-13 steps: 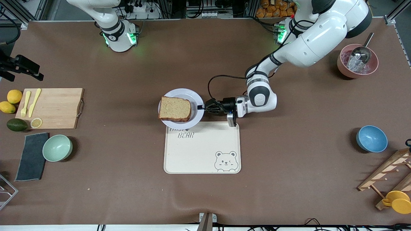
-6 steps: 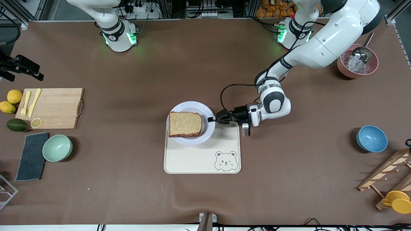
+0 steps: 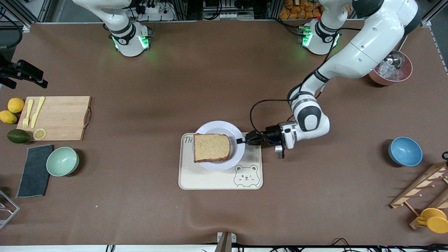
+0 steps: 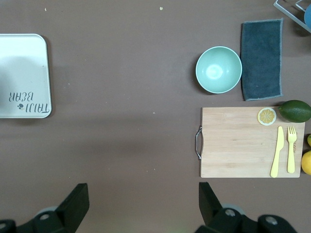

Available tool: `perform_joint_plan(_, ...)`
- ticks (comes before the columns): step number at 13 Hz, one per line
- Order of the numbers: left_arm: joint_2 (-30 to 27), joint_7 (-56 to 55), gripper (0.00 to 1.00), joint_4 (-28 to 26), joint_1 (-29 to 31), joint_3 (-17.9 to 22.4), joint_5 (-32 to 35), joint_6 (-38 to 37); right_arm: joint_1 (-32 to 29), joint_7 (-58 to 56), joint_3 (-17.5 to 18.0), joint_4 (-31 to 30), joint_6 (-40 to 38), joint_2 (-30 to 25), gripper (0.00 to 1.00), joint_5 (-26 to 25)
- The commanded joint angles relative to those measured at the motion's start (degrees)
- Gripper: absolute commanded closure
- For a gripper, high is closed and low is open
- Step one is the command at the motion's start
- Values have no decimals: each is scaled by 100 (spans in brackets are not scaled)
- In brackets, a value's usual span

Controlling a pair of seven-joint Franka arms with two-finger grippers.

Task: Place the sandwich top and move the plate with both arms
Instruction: 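Slide the plate with the left gripper onto the white tray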

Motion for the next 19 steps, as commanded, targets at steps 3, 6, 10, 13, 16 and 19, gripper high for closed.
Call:
perform_joint_plan(3, 318, -116, 100, 271, 244, 415, 276, -741, 30, 67, 6, -40, -29, -58, 0, 78)
perform_joint_plan(6, 600, -107, 100, 474, 156, 803, 424, -1051, 21, 67, 6, -40, -29, -58, 0, 78)
perform_joint_plan(10, 811, -107, 100, 553, 147, 908, 575, -1051, 21, 67, 6, -40, -29, -58, 0, 78)
perform_joint_plan(13, 898, -90, 100, 553, 95, 927, 575, -1051, 30, 67, 6, -40, -29, -58, 0, 78)
perform_joint_plan(16, 1039, -54, 100, 553, 51, 944, 575, -1051, 21, 67, 6, -40, -29, -58, 0, 78)
perform_joint_plan(19, 1049, -54, 100, 553, -2, 1084, 584, -1051, 30, 67, 6, -40, -29, -58, 0, 78)
